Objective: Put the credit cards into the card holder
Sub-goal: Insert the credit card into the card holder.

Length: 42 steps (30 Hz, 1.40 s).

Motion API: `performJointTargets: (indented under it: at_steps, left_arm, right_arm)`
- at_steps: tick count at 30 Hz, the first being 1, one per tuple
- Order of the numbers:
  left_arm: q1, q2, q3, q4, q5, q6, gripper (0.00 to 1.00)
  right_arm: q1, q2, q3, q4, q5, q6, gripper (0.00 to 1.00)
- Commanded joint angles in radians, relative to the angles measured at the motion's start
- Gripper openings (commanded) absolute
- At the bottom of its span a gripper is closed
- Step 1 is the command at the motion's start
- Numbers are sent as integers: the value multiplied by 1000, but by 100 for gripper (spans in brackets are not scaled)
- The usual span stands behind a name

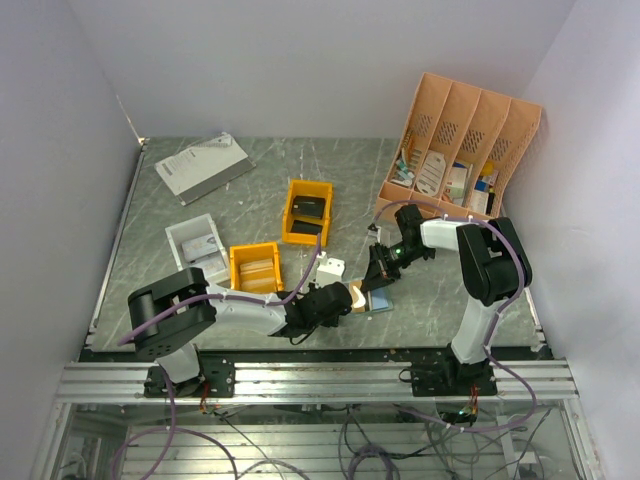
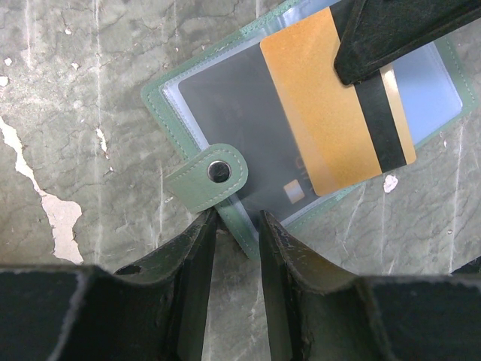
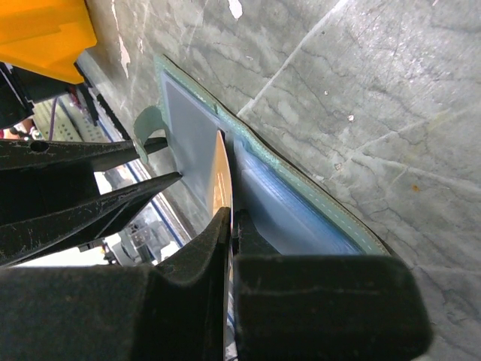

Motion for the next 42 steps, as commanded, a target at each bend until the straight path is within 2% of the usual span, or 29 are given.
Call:
performJointTargets:
  at_steps: [1, 35, 42]
  left_arm:
    - [5, 14, 11, -17, -21, -3, 40]
    - [10, 20, 14, -18, -20, 7, 40]
    - [12, 24, 19, -20, -17, 9, 40]
  right_arm:
    - [9, 29, 6, 3, 85, -6, 0]
    - [10, -37, 7, -29, 142, -27, 0]
    - [13, -1, 19, -38, 137, -31, 0]
